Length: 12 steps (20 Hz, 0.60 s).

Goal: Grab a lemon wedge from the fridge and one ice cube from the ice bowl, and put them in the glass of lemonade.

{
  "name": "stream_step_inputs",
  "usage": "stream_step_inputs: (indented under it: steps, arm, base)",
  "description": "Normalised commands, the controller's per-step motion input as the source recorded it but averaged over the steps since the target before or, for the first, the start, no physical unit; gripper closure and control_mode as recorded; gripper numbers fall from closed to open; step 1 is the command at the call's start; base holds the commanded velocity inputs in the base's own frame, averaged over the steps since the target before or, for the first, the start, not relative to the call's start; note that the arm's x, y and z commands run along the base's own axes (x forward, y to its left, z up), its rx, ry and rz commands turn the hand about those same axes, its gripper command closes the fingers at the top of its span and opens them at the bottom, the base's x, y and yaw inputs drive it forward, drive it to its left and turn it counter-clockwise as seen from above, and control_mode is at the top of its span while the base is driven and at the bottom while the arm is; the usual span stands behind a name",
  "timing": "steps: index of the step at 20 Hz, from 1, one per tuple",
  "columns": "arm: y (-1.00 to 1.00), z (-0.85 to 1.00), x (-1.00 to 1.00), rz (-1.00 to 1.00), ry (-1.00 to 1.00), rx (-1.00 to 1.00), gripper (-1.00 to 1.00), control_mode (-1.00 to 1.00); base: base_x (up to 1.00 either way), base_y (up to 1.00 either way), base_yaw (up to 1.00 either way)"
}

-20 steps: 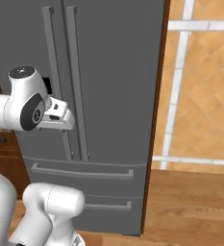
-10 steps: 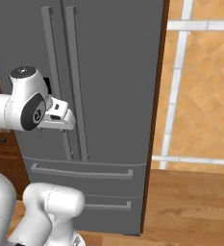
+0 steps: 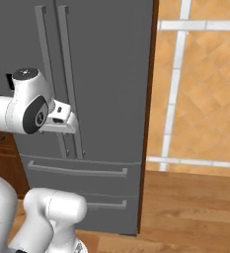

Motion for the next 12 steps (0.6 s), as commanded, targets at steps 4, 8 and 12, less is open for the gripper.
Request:
stream_step_inputs:
  steps: [4,8,12]
  arm:
    - [0.0,0.0,0.0,0.0,0.0,0.0,-1.0,1.0]
    - [0.0,0.0,0.0,0.0,0.0,0.0,-1.0,1.0]
    - [0.0,0.0,0.0,0.0,0.0,0.0,-1.0,1.0]
  base:
    - [-0.24,0.15,0.05]
    - [0.21,0.42,0.07]
    - [0.17,0.34,0.06]
